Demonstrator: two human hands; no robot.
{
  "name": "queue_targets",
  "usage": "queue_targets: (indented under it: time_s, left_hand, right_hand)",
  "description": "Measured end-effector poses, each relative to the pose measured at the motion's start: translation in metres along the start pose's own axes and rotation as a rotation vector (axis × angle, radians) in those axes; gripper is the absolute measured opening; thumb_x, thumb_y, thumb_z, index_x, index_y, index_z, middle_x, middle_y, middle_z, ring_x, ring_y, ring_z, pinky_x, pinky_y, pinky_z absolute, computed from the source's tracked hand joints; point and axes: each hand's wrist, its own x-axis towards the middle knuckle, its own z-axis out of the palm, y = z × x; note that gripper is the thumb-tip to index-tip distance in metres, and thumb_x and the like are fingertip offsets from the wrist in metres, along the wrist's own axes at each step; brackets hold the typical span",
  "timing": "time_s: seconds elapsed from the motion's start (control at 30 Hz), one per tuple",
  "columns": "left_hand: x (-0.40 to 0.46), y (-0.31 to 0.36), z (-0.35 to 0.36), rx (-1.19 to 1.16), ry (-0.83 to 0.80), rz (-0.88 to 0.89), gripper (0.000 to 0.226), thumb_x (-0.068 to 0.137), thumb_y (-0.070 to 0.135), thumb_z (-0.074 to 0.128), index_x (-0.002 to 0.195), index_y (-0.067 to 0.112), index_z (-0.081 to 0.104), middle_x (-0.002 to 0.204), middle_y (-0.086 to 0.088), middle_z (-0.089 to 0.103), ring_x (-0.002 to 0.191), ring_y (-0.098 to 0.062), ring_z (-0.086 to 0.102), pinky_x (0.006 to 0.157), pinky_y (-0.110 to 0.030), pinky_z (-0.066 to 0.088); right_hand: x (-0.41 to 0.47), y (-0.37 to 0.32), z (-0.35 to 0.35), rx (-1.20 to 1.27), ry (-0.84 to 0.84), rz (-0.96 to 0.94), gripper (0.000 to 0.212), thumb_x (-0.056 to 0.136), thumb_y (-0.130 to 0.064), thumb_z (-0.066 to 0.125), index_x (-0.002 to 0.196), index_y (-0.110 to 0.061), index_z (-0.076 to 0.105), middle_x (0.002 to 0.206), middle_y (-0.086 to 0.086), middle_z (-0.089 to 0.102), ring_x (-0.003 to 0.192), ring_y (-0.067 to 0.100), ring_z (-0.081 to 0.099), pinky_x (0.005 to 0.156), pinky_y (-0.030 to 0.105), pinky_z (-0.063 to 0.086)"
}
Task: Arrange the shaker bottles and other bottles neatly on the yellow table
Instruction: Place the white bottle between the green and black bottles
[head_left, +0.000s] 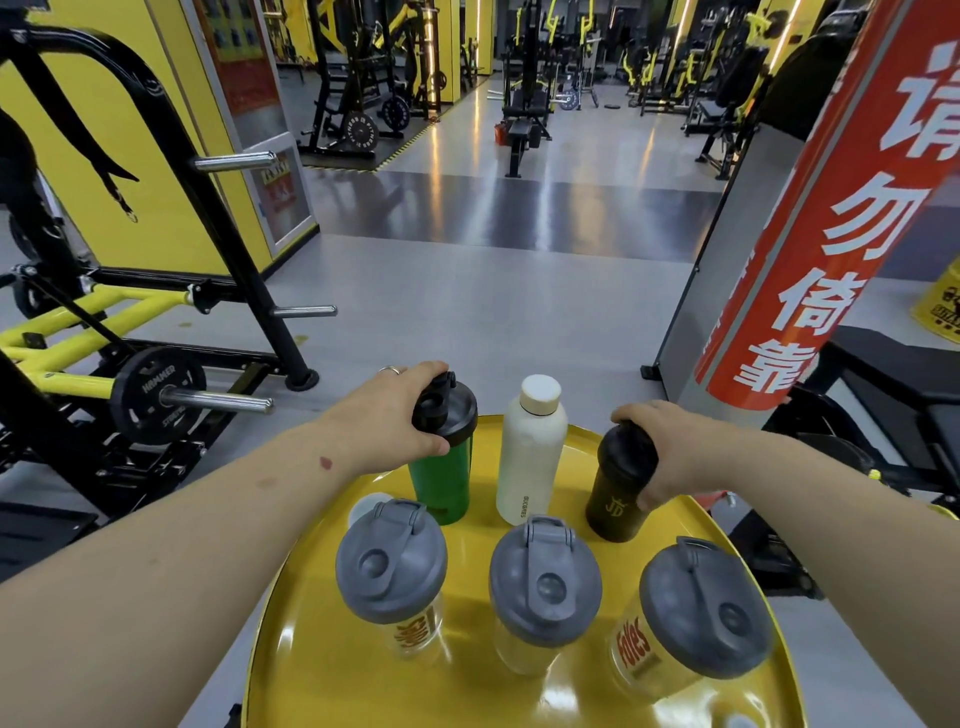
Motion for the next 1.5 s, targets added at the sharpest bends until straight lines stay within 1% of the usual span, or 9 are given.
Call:
queue_targets:
  time_s: [0.07,0.2,0.4,0.63,0.8,0.93,1.33,1.43,1.5]
  left_hand:
    - [0.0,0.0,0.0,-0.007,-0.002,-0.002,0.095,0.074,0.038,0.086,0.152,0.036,0.031,0.136,-0.003,0.054,0.121,-0.024,0.054,0.093,-0.032,0.047]
    - [0.0,0.002,-0.001,-0.009,0.004,0.017,0.095,0.074,0.036,0.086,0.153,0.032,0.033,0.137,-0.003,0.054,0.124,-0.022,0.052,0.09,-0.027,0.042]
    - [-0.002,0.001,-0.001,-0.011,0.002,0.004,0.097,0.074,0.037,0.087,0.154,0.033,0.032,0.14,-0.002,0.053,0.126,-0.022,0.052,0.095,-0.029,0.046]
    - [-0.002,0.004,-0.002,0.008,-0.02,-0.009,0.1,0.075,0.039,0.085,0.156,0.034,0.028,0.142,-0.002,0.052,0.127,-0.023,0.052,0.1,-0.035,0.048]
    - [-0.005,0.005,-0.002,-0.005,-0.022,-0.016,0.1,0.078,0.037,0.085,0.158,0.033,0.024,0.144,-0.003,0.049,0.129,-0.024,0.051,0.102,-0.033,0.044]
    - [-0.008,0.007,-0.001,0.002,-0.025,-0.013,0.101,0.081,0.035,0.083,0.16,0.031,0.02,0.148,-0.003,0.045,0.132,-0.025,0.048,0.104,-0.032,0.041]
    - [-0.01,0.007,0.001,0.016,-0.035,-0.027,0.104,0.083,0.038,0.081,0.162,0.034,0.013,0.153,-0.001,0.041,0.134,-0.024,0.047,0.104,-0.032,0.041]
    - [-0.011,0.009,0.0,0.025,-0.042,-0.025,0.105,0.084,0.039,0.08,0.162,0.033,0.01,0.152,-0.002,0.043,0.134,-0.024,0.048,0.104,-0.032,0.041]
    - [-0.013,0.01,-0.001,0.02,-0.049,-0.035,0.108,0.084,0.041,0.08,0.162,0.034,0.006,0.154,-0.002,0.042,0.136,-0.024,0.047,0.105,-0.033,0.041]
  right_hand:
    - [0.001,0.004,0.005,0.013,0.066,-0.023,0.105,0.061,-0.035,0.095,0.148,-0.033,0.035,0.142,-0.002,0.046,0.119,0.026,0.054,0.087,0.035,0.055]
    - [0.006,0.007,0.01,0.102,0.108,-0.035,0.111,0.063,-0.033,0.096,0.153,-0.026,0.031,0.142,-0.001,0.049,0.112,0.019,0.051,0.081,0.028,0.05]
    - [0.009,0.01,0.015,0.175,0.131,-0.026,0.114,0.066,-0.033,0.096,0.156,-0.025,0.027,0.146,0.0,0.049,0.126,0.025,0.054,0.087,0.029,0.051]
    - [0.009,0.009,0.016,0.157,0.133,-0.025,0.116,0.065,-0.037,0.096,0.156,-0.026,0.026,0.148,-0.001,0.048,0.129,0.025,0.053,0.094,0.034,0.053]
    - [0.011,0.007,0.014,0.135,0.132,-0.032,0.086,0.065,-0.038,0.095,0.135,-0.03,0.045,0.125,-0.005,0.056,0.104,0.019,0.058,0.074,0.025,0.049]
    - [0.011,0.005,0.015,0.103,0.132,-0.027,0.079,0.065,-0.038,0.094,0.128,-0.029,0.048,0.117,-0.005,0.055,0.099,0.019,0.059,0.066,0.022,0.046]
    - [0.009,0.001,0.014,0.055,0.124,-0.007,0.082,0.066,-0.039,0.093,0.132,-0.025,0.047,0.12,-0.002,0.054,0.101,0.021,0.059,0.077,0.031,0.056]
    - [0.009,0.003,0.016,0.068,0.12,0.011,0.094,0.065,-0.041,0.093,0.141,-0.023,0.042,0.135,0.001,0.052,0.11,0.023,0.058,0.081,0.032,0.055]
    - [0.007,0.002,0.017,0.08,0.106,0.024,0.115,0.065,-0.044,0.093,0.157,-0.02,0.027,0.154,0.003,0.041,0.13,0.027,0.051,0.097,0.037,0.053]
